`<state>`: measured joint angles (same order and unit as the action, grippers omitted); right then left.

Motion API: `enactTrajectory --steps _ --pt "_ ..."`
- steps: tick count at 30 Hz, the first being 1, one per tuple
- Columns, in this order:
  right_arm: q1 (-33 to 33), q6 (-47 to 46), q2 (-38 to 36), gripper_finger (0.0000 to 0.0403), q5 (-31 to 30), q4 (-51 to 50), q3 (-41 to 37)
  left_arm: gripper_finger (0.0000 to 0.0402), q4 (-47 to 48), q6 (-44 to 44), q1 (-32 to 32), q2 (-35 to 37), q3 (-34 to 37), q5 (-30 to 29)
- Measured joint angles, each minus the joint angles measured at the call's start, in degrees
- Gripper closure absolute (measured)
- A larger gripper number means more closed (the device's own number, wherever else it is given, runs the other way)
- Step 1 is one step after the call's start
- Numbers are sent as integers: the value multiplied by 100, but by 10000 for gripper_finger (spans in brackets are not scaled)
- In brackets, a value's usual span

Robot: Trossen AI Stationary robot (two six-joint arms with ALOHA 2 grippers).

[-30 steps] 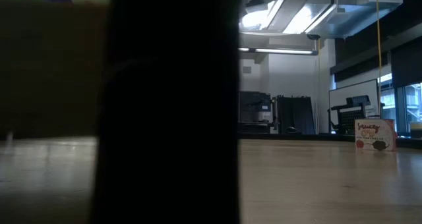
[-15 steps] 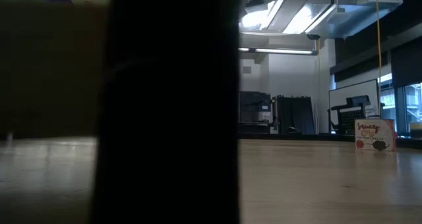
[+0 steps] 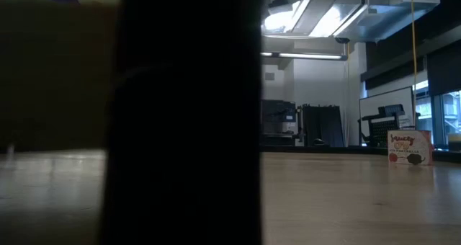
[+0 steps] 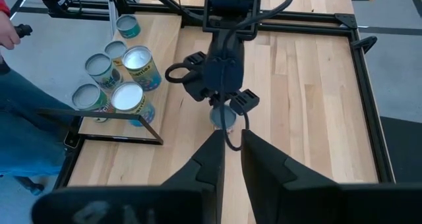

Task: Pick and place cans onto a shelf
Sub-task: Put the canned black beans on the shelf

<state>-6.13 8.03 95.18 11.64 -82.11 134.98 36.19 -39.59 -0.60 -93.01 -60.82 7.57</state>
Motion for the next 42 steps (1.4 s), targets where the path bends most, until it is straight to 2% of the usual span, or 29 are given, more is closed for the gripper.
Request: enactTrajectory --steps 19,27,33,36,38,42 --pt "0 0 0 349 0 -2 0 360 10 -16 -189 -146 0 275" --pt "0 0 0 349 0 -2 0 360 -7 -11 -380 -402 -15 892" --pt "0 0 0 349 0 -2 0 361 -47 -13 -396 -403 -15 841" --pt "0 0 0 349 0 -2 0 377 -44 -78 -396 -404 -15 821" --pt "0 0 0 349 0 0 0 393 -48 -105 -390 -404 -15 694" --pt "0 0 0 349 0 0 0 397 -63 35 -390 -399 -15 282"
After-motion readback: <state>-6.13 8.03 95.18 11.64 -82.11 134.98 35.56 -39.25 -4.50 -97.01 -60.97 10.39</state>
